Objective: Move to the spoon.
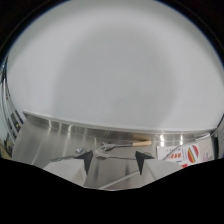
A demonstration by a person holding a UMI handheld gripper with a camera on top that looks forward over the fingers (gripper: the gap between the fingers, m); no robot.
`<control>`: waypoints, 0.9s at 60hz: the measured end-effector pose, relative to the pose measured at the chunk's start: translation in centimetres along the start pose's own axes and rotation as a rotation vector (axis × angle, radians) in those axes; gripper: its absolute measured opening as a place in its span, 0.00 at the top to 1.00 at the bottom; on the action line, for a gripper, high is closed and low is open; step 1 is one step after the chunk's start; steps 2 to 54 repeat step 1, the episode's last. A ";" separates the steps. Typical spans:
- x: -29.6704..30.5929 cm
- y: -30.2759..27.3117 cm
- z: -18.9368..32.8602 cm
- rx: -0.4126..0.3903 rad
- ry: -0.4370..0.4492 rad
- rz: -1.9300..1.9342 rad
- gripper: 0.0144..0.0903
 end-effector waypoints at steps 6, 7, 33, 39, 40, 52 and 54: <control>0.0 0.0 0.0 -0.001 0.000 0.001 0.09; 0.0 0.0 0.0 -0.001 0.000 0.001 0.09; 0.0 0.0 0.0 -0.001 0.000 0.001 0.09; 0.0 0.0 0.0 -0.001 0.000 0.001 0.09; 0.0 0.0 0.0 -0.001 0.000 0.001 0.09; 0.0 0.0 0.0 -0.001 0.000 0.001 0.09; 0.0 0.0 0.0 -0.001 0.000 0.001 0.09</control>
